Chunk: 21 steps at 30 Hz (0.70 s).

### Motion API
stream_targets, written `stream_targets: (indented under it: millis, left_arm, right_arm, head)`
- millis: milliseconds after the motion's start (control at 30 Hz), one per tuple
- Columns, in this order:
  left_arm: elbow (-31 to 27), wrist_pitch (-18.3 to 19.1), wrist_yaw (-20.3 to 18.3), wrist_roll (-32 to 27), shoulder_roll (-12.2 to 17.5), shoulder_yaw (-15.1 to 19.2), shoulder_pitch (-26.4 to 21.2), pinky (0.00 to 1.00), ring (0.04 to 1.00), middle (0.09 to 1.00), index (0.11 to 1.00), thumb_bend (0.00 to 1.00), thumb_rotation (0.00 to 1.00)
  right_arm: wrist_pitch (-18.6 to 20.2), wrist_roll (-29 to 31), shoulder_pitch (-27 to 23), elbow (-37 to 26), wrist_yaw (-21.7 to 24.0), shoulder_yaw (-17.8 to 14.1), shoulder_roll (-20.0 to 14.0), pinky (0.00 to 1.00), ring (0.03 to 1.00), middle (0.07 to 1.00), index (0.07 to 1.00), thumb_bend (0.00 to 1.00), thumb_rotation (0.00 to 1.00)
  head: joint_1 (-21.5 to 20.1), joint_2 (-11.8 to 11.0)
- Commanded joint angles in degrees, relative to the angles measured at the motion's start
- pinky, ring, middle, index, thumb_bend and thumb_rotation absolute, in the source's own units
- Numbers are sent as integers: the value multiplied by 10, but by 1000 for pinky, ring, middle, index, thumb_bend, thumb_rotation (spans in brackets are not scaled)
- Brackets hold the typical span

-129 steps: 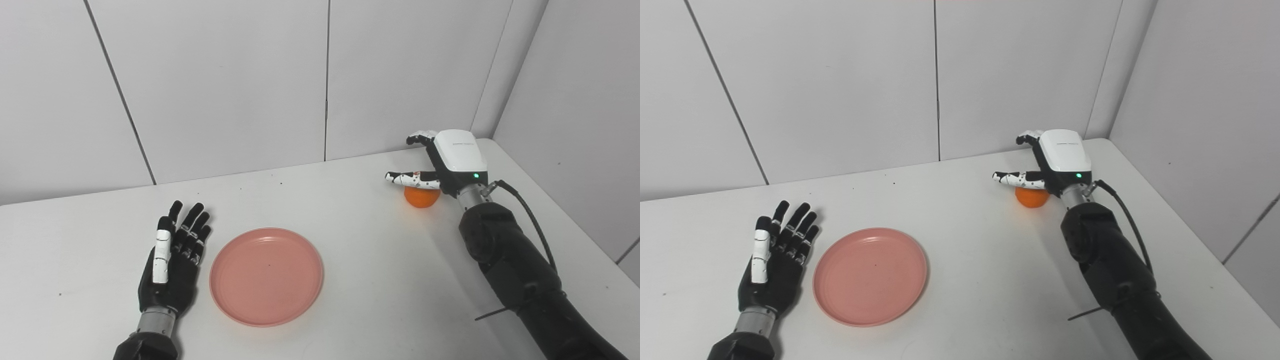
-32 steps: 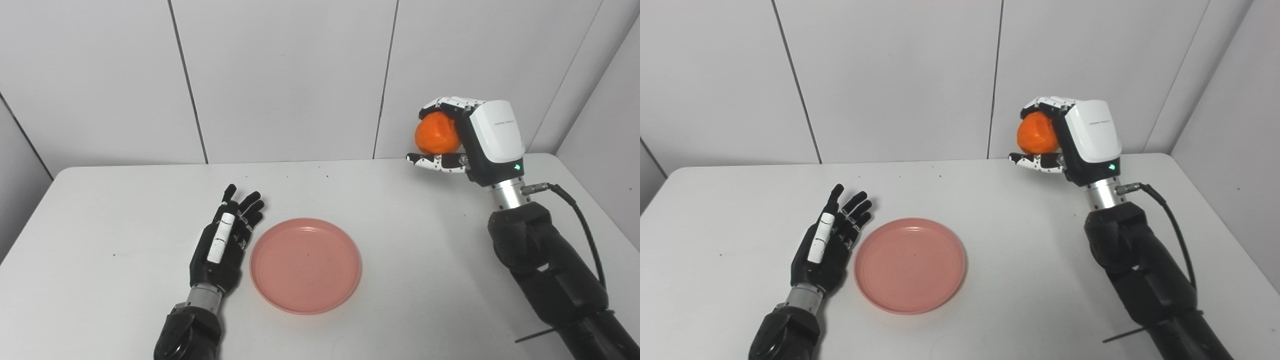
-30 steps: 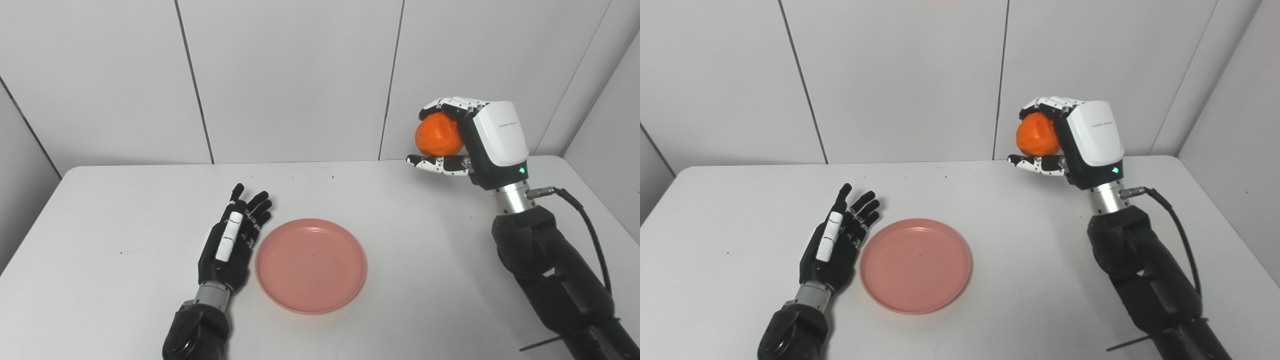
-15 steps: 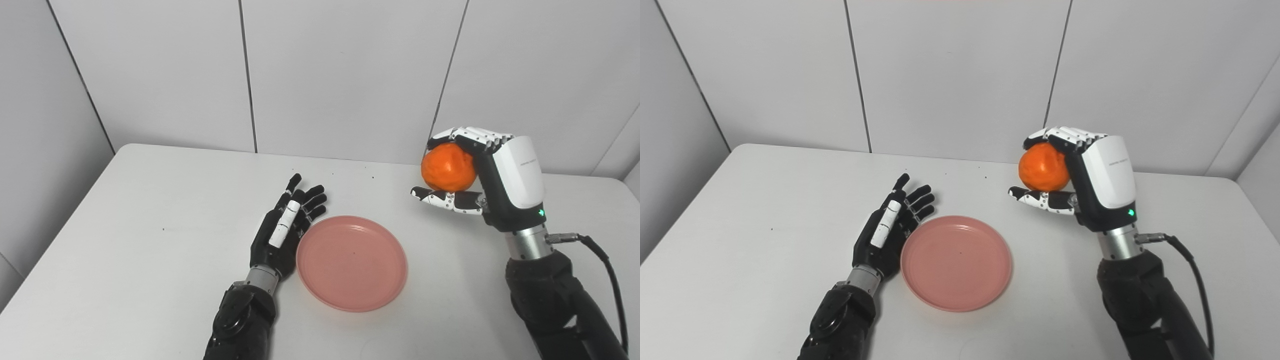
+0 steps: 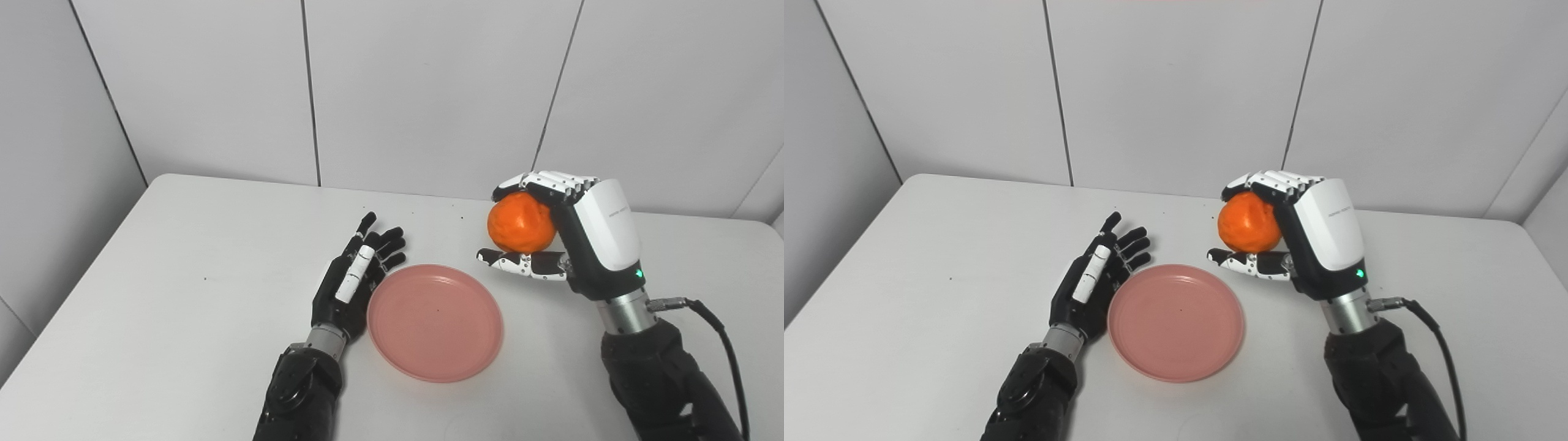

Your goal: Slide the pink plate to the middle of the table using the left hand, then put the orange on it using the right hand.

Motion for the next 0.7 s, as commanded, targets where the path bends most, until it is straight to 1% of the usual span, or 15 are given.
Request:
stream_targets:
  millis: [0,100,233,333,367,467,533,567,633,667]
  left_arm:
    - [24,9,0,1,-5,-3,39,837,828,783,955,803,561]
    - [23,12,-2,0,-2,-3,39,851,833,791,957,816,568]
    - [23,11,-1,-1,1,-1,38,851,829,790,950,826,566]
    - [24,8,-1,-1,2,0,36,853,833,789,950,815,568]
    - [25,7,-2,-1,2,1,35,853,831,784,947,825,567]
    - [29,6,-3,0,4,1,34,853,830,783,944,846,568]
    - [30,7,-3,1,4,-1,34,841,826,790,948,837,574]
    - [30,7,-3,2,4,-1,35,822,824,791,948,826,577]
    - [26,14,-2,0,3,-2,37,820,831,806,957,807,583]
    - [24,17,-1,0,3,-3,37,820,831,808,957,806,584]
  right_arm:
    - [-21,4,-24,-17,0,0,8,278,339,482,493,525,11]
    - [-17,10,-26,-15,11,4,21,289,340,481,493,526,11]
    - [2,24,-31,-12,43,12,44,251,331,483,493,525,10]
    - [15,15,-32,-9,68,18,53,230,305,480,493,526,10]
    - [16,10,-32,-6,74,21,56,245,313,480,493,526,10]
    - [16,14,-34,18,98,36,66,251,316,480,492,525,10]
    - [15,6,-36,35,108,46,70,228,299,479,492,525,10]
    - [14,1,-37,43,111,50,71,227,302,479,493,525,11]
    - [16,-16,-42,57,121,61,70,232,311,481,493,524,11]
    - [18,-21,-46,63,127,66,69,233,312,481,493,524,11]
  head:
    - [-4,1]
    - [-15,1]
    - [-20,3]
    - [-21,4]
    - [-21,4]
    - [-24,4]
    - [-24,4]
    - [-24,4]
    - [-24,4]
    - [-24,9]
